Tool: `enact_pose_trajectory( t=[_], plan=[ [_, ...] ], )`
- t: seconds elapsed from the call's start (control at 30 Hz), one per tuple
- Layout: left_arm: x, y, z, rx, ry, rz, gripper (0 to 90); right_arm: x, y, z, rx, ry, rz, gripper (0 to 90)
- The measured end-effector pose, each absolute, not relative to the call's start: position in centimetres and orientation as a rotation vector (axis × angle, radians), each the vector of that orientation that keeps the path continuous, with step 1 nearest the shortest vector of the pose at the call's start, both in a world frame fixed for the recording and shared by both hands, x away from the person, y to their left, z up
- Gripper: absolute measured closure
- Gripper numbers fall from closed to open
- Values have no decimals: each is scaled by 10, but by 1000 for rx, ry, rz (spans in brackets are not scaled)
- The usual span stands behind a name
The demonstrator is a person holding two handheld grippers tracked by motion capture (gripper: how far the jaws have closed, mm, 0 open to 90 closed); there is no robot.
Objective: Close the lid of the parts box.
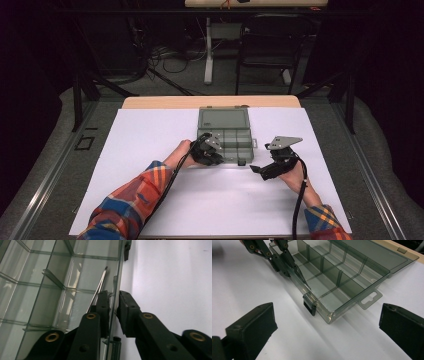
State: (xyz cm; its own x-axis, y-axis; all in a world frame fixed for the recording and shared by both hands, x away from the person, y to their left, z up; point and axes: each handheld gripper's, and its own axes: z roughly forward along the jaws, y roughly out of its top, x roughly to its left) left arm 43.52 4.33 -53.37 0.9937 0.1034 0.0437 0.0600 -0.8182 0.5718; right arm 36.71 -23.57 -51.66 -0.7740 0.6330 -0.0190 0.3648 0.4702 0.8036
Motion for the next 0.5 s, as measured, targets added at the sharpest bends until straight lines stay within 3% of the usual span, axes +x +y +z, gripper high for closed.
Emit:
enact_pose_trajectory(
  t=[0.5],
  plan=[
    [438,40,-533,2561,-7,120,862,372,-238,-518,902,2362,1176,0]
  ],
)
